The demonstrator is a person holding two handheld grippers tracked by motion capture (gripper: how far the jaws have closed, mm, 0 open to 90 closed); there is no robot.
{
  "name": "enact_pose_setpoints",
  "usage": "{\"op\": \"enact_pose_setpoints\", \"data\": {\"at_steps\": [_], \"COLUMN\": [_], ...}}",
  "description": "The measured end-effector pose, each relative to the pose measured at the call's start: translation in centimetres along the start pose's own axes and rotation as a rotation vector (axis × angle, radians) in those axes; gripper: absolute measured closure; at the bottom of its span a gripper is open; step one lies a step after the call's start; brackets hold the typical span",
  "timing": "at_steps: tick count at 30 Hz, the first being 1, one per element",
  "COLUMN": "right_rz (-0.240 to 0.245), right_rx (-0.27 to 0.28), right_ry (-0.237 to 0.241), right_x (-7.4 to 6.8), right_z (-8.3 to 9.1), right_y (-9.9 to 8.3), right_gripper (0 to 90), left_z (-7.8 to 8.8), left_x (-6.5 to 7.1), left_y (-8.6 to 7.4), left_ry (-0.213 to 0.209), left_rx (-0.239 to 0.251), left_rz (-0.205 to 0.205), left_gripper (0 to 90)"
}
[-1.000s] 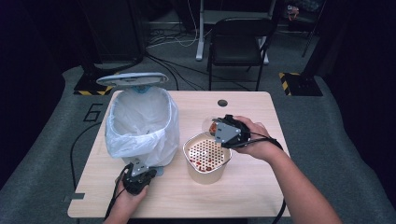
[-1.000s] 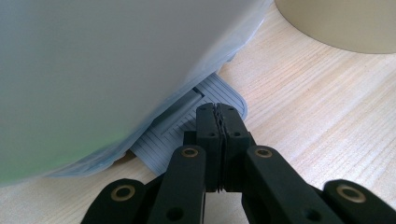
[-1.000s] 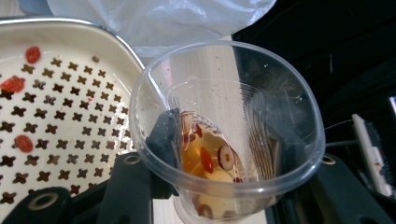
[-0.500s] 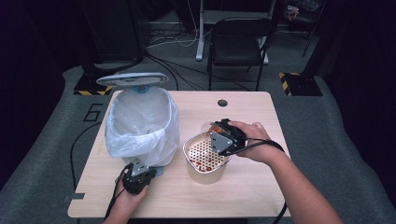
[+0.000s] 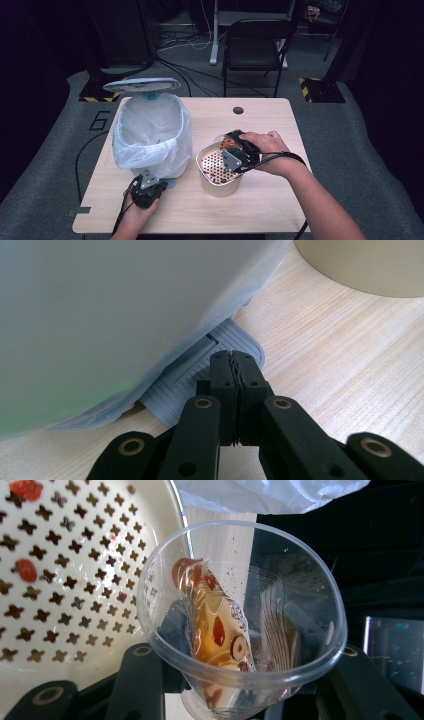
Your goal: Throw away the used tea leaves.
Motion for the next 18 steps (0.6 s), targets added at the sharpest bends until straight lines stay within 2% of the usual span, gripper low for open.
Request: {"op": "enact_pose_setpoints", "data": {"at_steps": [3, 4, 6, 7, 8, 9, 11, 13, 14, 18], "right_rz": [0.026, 0.069, 0.076, 0.097, 0.122, 0.172, 0.161, 0.171, 0.203, 0.227], "right_rx": [-0.010, -0.028, -0.036, -0.043, -0.072, -0.089, -0.089, -0.100, -0.118, -0.139], "right_ry": [-0.001, -0.007, -0.013, -0.010, -0.012, -0.006, -0.020, -0.019, -0.019, -0.025], "right_x": [-0.12, -0.21, -0.26, -0.32, -0.67, -0.52, -0.75, -0.78, -0.78, -0.84], "right_z": [-0.08, -0.14, -0.15, -0.19, -0.28, -0.27, -0.47, -0.46, -0.50, -0.39], "right_y": [0.09, 0.14, 0.14, 0.18, 0.12, 0.14, 0.31, 0.27, 0.27, 0.33], "right_gripper": [53.8, 53.8, 53.8, 53.8, 53.8, 53.8, 53.9, 54.0, 54.0, 54.0], "left_z": [0.00, 0.00, 0.00, 0.00, 0.00, 0.00, 0.00, 0.00, -0.01, 0.00], "left_x": [0.01, 0.01, 0.01, 0.01, 0.00, 0.00, 0.01, 0.02, 0.05, 0.00], "left_y": [0.00, 0.00, 0.00, 0.00, 0.00, 0.00, 0.00, 0.01, 0.02, 0.00], "left_ry": [0.001, 0.001, 0.000, 0.000, 0.000, 0.000, 0.001, 0.001, 0.000, 0.000], "left_rx": [0.001, 0.000, 0.000, 0.000, 0.000, 0.000, 0.000, 0.002, 0.003, 0.001], "left_rz": [0.000, 0.000, 0.000, -0.002, -0.002, -0.002, 0.000, 0.000, 0.002, -0.001], "left_gripper": [88.5, 88.5, 88.4, 88.4, 88.4, 88.5, 88.5, 88.5, 88.4, 88.4]}}
Point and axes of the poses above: each handheld gripper's, and its own axes: z roughly backward along the jaws, y roughly out of its top, x roughly to its right, the point moved 8 cm from there along -z, roughly forward along the jaws, and after that the axes turned 7 degrees about y, right-handed, at the moved point
